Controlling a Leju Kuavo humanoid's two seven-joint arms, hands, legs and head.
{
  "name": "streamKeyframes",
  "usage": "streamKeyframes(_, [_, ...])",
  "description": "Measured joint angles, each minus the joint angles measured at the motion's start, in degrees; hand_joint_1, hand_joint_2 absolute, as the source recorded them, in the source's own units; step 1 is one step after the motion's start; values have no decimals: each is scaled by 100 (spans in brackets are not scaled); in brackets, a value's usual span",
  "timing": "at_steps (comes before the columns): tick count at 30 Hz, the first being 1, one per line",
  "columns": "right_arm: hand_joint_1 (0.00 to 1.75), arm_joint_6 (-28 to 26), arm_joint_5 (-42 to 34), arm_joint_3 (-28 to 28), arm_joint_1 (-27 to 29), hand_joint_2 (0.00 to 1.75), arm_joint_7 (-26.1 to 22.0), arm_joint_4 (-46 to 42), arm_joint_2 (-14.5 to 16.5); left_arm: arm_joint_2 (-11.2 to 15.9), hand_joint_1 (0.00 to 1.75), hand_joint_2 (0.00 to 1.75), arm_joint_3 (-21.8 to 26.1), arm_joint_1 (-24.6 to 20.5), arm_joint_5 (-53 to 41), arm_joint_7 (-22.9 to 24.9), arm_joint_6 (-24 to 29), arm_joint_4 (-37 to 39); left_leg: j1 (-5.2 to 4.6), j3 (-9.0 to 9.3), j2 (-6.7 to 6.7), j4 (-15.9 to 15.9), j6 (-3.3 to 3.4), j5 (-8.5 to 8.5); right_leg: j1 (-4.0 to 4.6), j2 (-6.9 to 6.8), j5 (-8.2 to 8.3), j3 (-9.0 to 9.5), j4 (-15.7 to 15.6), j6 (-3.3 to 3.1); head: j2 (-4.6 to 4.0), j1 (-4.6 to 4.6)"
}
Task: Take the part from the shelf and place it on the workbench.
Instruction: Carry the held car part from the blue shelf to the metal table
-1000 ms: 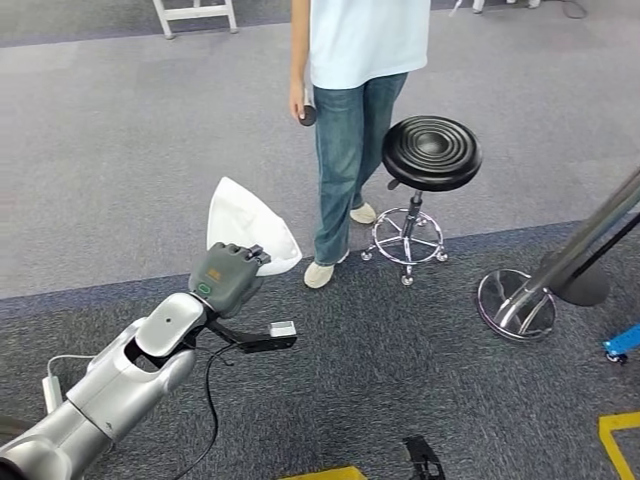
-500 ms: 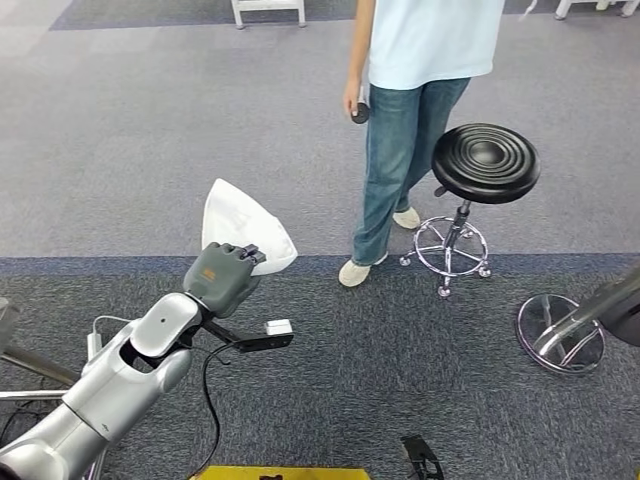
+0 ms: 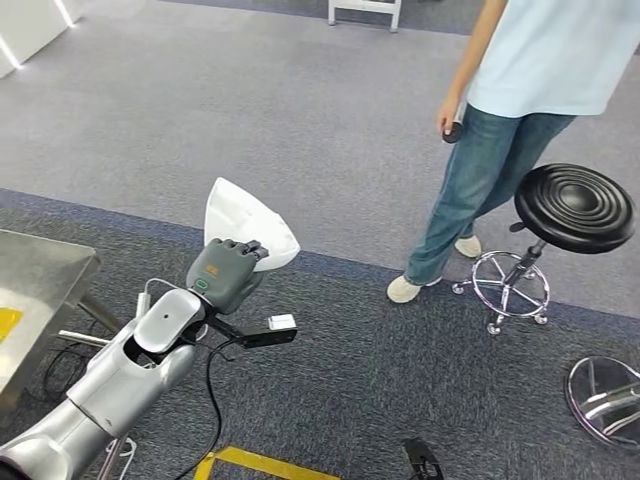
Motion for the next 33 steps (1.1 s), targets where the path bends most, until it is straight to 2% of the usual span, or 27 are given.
streamKeyframes(2, [0,-11,33,1,-6,0,-14,0,0,1,175,175,18,-1,1,1,3,0,4,-13,-149,9,-50,8,-43,254,258,332,-705,-3,0,1])
streamKeyframes(3, [0,-17,47,1,-6,0,-32,0,0,2,175,175,28,3,1,2,7,0,12,-30,-215,6,-89,21,-53,340,289,423,-875,-9,0,1])
streamKeyframes(4, [0,-24,59,1,-7,0,-48,0,0,7,175,175,40,16,2,2,10,0,20,-48,-277,-4,-130,41,-48,354,271,454,-916,-26,0,-1])
streamKeyframes(5, [0,-31,68,0,-9,0,-56,0,1,18,175,175,57,34,3,2,13,0,36,-60,-339,-20,-172,62,-40,293,286,470,-926,-56,0,-2])
streamKeyframes(6, [0,-36,76,-1,-14,0,-49,0,4,34,175,175,75,56,3,2,16,0,43,-72,-340,-23,-205,62,-35,227,303,477,-944,-96,0,-3])
streamKeyframes(7, [0,-39,83,0,-20,0,-35,0,7,50,175,175,93,69,4,2,18,-1,35,-107,-250,34,-231,12,-37,162,321,488,-969,-137,0,-20])
streamKeyframes(8, [0,-40,89,1,-22,0,-22,0,9,62,175,175,107,72,4,2,20,-1,22,-188,-100,193,-252,-97,-40,90,335,497,-995,-173,0,-40])
streamKeyframes(10, [0,-41,100,1,-13,0,-13,0,10,67,175,175,116,73,4,2,24,-2,3,-500,255,853,-281,-454,-29,-63,336,504,-1016,-218,0,-75])
streamKeyframes(11, [0,-41,104,1,-6,0,-6,0,9,67,175,175,116,84,4,2,25,-2,6,-679,344,1233,-295,-609,-22,-147,331,504,-1016,-227,0,-77])
streamKeyframes(12, [0,-41,107,0,-1,0,1,0,8,67,175,175,115,100,4,2,24,-2,11,-801,387,1496,-305,-682,-18,-231,325,505,-1016,-233,0,-77])
streamKeyframes(13, [0,-41,108,-1,-2,0,7,0,8,69,175,175,116,113,4,2,23,-2,16,-823,408,1553,-311,-647,-17,-313,320,506,-1015,-233,0,-78])
streamKeyframes(14, [0,-41,108,-1,-4,0,14,0,8,72,175,175,118,121,4,2,23,-2,19,-730,431,1385,-313,-515,-18,-392,313,512,-1015,-228,0,-79])
streamKeyframes(15, [0,-41,108,-1,-8,0,14,0,8,74,175,175,122,122,4,2,24,-2,18,-532,499,1023,-308,-323,-18,-465,304,523,-1015,-216,0,-80])
streamKeyframes(17, [0,-41,109,-1,-14,0,14,0,9,73,175,175,134,111,4,2,25,-3,-16,-123,809,264,-278,-66,18,-590,273,548,-1006,-170,0,-85])
streamKeyframes(18, [0,-41,109,-1,-16,0,14,0,9,71,175,175,138,106,4,2,26,-3,-35,-11,911,45,-248,-22,43,-652,256,563,-1005,-144,0,-79])
streamKeyframes(19, [0,-41,110,-1,-17,0,14,0,9,71,175,175,141,103,4,2,26,-4,-56,21,946,-37,-215,-31,65,-714,242,580,-1008,-120,0,-76])
streamKeyframes(21, [0,-41,116,-1,-23,0,15,-1,9,77,175,175,151,109,4,2,27,-6,-53,9,776,-52,-136,-19,60,-812,214,605,-1021,-63,0,-65])
streamKeyframes(22, [0,-43,122,-1,-28,0,15,-1,9,81,175,175,159,110,4,2,27,-9,-40,10,701,-59,-102,-11,43,-734,168,594,-975,-29,0,-63])
streamKeyframes(23, [0,-44,129,-1,-30,0,15,-2,9,79,175,175,166,107,4,3,27,-13,-21,13,628,-66,-64,0,29,-588,68,532,-825,3,0,-55])
streamKeyframes(25, [0,-48,141,-1,-23,0,8,-2,9,62,175,175,170,100,4,3,25,-17,2,16,477,-72,-15,9,11,-238,-265,231,-160,40,0,-28])
streamKeyframes(26, [0,-48,145,-1,-14,0,5,-2,9,50,175,175,169,102,4,3,22,-17,2,16,397,-72,-2,10,11,-160,-429,26,249,46,0,-14])
streamKeyframes(27, [0,-49,150,-1,-8,0,6,-2,9,44,175,175,168,105,4,2,19,-17,1,16,309,-71,0,10,12,-130,-515,-146,558,47,0,-4])
streamKeyframes(28, [0,-51,154,-1,-4,0,9,-2,9,42,175,175,168,108,4,2,15,-17,0,18,223,-71,0,10,12,-120,-491,-234,672,42,0,4])
streamKeyframes(29, [0,-53,158,-1,-5,0,13,-2,9,40,175,175,168,109,3,2,12,-17,1,23,134,-70,-3,11,11,-108,-354,-211,553,30,0,6])
streamKeyframes(30, [0,-55,162,-1,-10,0,16,-2,9,39,175,175,168,107,3,-1,10,-17,3,29,45,-69,-7,12,6,-69,-136,-81,224,16,0,7])
streamKeyframes(32, [0,-57,168,-1,-18,0,12,-2,9,32,175,175,168,96,2,-6,9,-17,5,26,-110,-58,-37,17,-33,184,219,273,-588,-12,0,6])
streamKeyframes(33, [0,-58,172,-1,-21,0,-4,-2,9,26,175,175,168,89,2,-9,9,-17,8,8,-177,-56,-65,27,-48,296,290,401,-848,-20,0,5])
